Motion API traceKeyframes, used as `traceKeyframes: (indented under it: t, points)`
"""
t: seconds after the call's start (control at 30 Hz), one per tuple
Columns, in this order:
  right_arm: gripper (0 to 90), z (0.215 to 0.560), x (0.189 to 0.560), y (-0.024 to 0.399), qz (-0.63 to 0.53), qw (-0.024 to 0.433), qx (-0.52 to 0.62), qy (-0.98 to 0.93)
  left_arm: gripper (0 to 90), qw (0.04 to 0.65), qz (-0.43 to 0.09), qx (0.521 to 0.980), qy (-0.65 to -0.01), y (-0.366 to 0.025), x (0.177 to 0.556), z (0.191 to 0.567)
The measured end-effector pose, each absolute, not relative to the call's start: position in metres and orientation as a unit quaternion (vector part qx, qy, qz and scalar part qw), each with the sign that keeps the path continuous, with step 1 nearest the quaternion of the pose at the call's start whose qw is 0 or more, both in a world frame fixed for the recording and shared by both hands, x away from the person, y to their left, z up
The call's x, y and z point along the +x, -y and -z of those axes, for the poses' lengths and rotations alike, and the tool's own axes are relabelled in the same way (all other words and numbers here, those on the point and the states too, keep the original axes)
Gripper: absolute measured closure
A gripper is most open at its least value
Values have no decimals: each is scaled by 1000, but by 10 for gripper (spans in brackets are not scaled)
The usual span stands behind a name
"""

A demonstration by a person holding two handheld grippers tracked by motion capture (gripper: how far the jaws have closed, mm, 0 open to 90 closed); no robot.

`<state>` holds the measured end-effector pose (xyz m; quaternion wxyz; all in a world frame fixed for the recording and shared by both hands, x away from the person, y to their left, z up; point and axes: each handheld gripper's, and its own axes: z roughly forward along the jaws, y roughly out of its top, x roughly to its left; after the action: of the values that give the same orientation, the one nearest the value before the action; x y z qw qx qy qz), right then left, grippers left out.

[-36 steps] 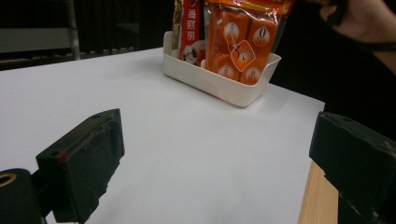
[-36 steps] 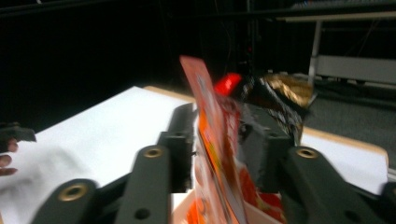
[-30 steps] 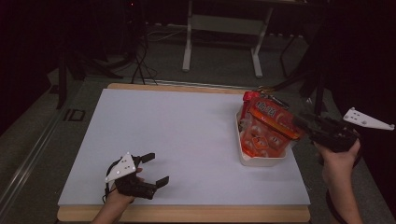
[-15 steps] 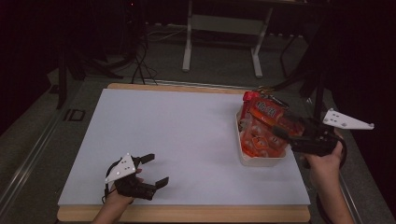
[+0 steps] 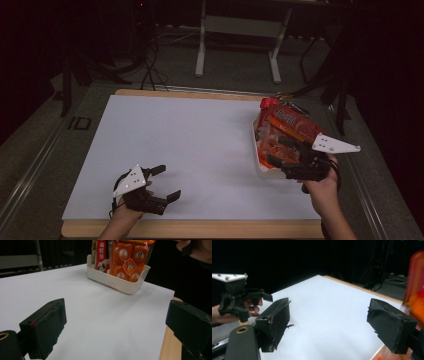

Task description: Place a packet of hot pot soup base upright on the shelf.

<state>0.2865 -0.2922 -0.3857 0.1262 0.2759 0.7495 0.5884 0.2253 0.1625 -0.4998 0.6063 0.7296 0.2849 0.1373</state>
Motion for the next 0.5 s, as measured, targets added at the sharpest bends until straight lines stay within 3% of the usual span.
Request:
traceKeyframes:
  t: [0.5]
  points:
    - [178, 437, 280, 268, -565, 88, 265, -776, 40, 607, -136, 731, -281, -162, 224, 499]
